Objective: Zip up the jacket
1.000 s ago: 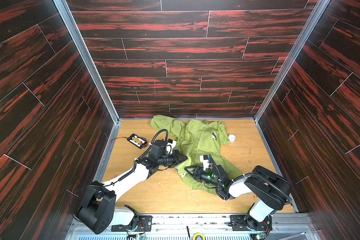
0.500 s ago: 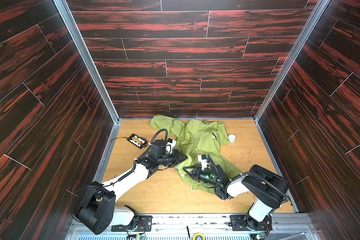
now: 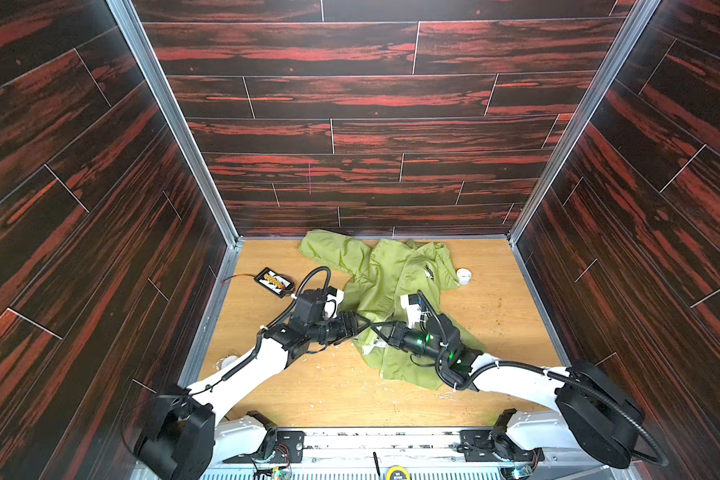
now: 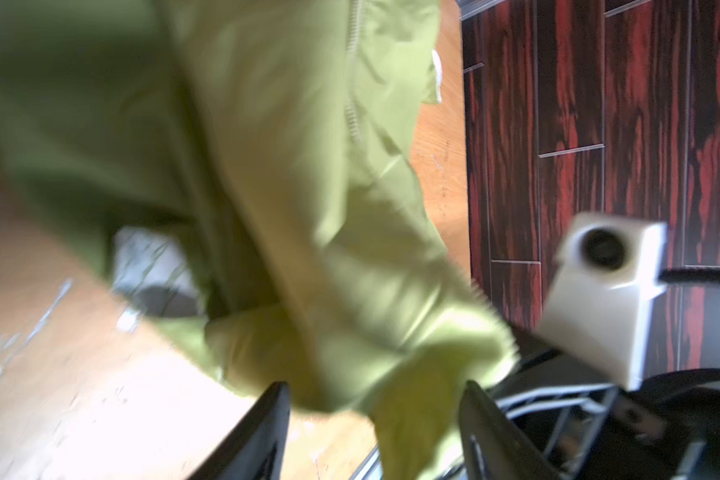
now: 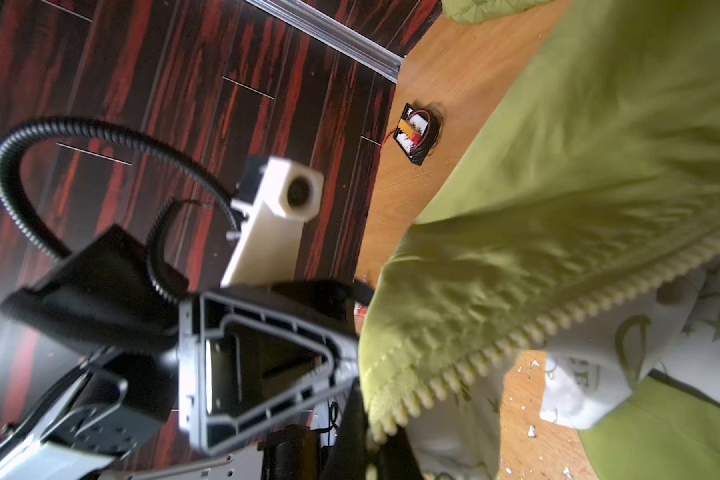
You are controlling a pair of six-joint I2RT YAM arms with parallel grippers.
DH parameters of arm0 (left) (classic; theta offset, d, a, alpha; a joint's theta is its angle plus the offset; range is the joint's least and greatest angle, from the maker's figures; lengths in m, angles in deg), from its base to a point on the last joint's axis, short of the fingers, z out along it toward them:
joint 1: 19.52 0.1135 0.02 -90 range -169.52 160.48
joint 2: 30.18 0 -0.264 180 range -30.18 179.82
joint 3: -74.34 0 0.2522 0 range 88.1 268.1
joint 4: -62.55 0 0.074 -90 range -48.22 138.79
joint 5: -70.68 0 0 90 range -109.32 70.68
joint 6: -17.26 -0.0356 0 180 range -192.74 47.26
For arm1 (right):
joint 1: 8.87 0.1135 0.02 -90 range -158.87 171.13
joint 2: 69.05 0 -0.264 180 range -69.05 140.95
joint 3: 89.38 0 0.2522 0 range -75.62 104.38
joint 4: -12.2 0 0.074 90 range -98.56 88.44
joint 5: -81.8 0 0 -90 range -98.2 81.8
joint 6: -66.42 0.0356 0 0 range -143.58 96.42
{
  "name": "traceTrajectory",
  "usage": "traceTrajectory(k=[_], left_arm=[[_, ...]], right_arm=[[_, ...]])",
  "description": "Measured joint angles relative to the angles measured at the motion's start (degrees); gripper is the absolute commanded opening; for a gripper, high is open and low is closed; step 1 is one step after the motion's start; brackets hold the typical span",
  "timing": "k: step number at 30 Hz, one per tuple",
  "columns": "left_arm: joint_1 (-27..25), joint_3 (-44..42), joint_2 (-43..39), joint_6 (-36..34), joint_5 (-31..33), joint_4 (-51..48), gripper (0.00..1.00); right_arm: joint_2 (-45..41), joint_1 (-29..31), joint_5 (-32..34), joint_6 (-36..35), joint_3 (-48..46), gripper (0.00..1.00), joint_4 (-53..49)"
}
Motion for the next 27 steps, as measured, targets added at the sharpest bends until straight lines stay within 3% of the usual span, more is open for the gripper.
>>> traceTrajectory(k=[6,14,22,27], left_arm=[[0.0,-5.79,-10.47,1.6,2.29,-3.13,0.71],[-0.31,-17.4,-23.54,12.28,3.17,1.62,0.71],[-4.81,-19.34,-24.17,13.6,5.6,5.38,0.69],[-9.07,-19.34,-17.0,15.17,6.73,15.13,0.7]], right_arm=[[0.9,-1.03,-1.62,-2.29,4.59,0.0,-9.44],[4.09,-2.36,-4.57,-3.63,8.9,0.0,-16.11],[4.22,-5.38,-7.21,-5.03,15.13,0.0,-25.2],[4.31,-6.78,-8.5,-5.18,17.62,0.0,-28.04]])
